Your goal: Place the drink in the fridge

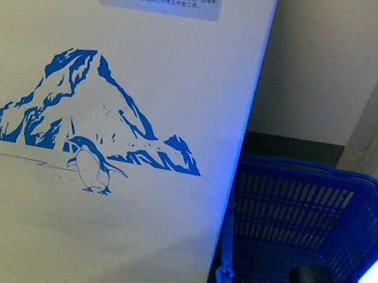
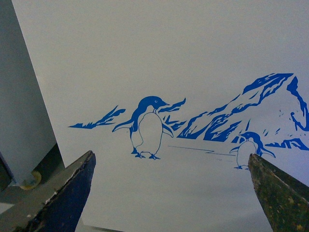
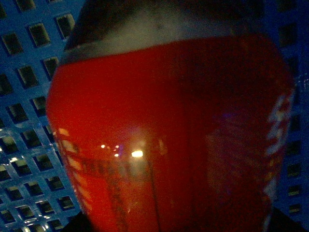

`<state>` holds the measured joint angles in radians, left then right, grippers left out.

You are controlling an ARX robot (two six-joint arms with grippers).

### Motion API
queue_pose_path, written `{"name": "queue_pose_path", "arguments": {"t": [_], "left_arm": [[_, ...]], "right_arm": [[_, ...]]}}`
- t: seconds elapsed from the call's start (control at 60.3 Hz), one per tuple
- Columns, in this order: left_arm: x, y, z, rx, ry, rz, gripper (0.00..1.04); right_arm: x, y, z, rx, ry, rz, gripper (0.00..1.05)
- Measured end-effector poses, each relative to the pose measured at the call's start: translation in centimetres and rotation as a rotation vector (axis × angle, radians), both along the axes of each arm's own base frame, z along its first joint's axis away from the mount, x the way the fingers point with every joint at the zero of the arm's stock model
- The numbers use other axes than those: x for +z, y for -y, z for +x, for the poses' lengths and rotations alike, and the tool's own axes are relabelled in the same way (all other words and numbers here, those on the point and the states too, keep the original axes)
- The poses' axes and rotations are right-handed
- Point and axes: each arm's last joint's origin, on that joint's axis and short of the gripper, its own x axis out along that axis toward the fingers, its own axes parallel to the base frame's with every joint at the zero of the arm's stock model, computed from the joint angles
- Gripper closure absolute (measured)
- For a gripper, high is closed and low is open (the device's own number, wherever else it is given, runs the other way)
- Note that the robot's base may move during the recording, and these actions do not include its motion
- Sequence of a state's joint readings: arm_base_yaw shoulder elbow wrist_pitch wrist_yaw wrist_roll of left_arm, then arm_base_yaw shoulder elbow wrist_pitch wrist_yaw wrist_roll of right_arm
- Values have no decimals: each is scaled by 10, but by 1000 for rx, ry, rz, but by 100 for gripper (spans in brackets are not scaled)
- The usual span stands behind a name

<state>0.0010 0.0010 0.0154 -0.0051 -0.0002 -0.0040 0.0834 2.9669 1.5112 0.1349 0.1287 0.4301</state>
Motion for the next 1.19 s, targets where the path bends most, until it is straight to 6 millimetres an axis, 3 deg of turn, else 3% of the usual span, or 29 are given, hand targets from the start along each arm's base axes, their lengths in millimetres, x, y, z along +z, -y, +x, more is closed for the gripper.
{"name": "queue_pose_path", "arguments": {"t": [0.182, 0.315, 0.365, 0.465, 0.597, 0.614, 0.73, 0.796, 0.896, 0.962, 1.029, 1.078, 1.194], "left_arm": [[0, 0, 0, 0, 0, 0, 8], [0, 0, 0, 0, 0, 0, 8], [0, 0, 0, 0, 0, 0, 8], [0, 0, 0, 0, 0, 0, 8], [0, 0, 0, 0, 0, 0, 8], [0, 0, 0, 0, 0, 0, 8], [0, 0, 0, 0, 0, 0, 8], [0, 0, 0, 0, 0, 0, 8], [0, 0, 0, 0, 0, 0, 8], [0, 0, 0, 0, 0, 0, 8], [0, 0, 0, 0, 0, 0, 8], [0, 0, 0, 0, 0, 0, 8], [0, 0, 0, 0, 0, 0, 8]], "right_arm": [[25, 5, -10, -8, 10, 14, 67], [63, 9, -8, 9, 81, 23, 67], [94, 12, -4, 25, 154, 32, 67], [183, 20, 3, 104, 345, 6, 67], [253, 28, -1, 149, 489, -19, 67], [270, 30, -3, 162, 524, -34, 67], [327, 36, -17, 190, 639, -72, 67], [385, 39, -41, 206, 778, -123, 67], [449, 38, -84, 212, 967, -189, 67], [480, 32, -120, 211, 1085, -256, 67], [489, 29, -139, 207, 1134, -283, 67], [497, 25, -167, 200, 1190, -323, 67], [497, 18, -204, 195, 1240, -372, 67]]}}
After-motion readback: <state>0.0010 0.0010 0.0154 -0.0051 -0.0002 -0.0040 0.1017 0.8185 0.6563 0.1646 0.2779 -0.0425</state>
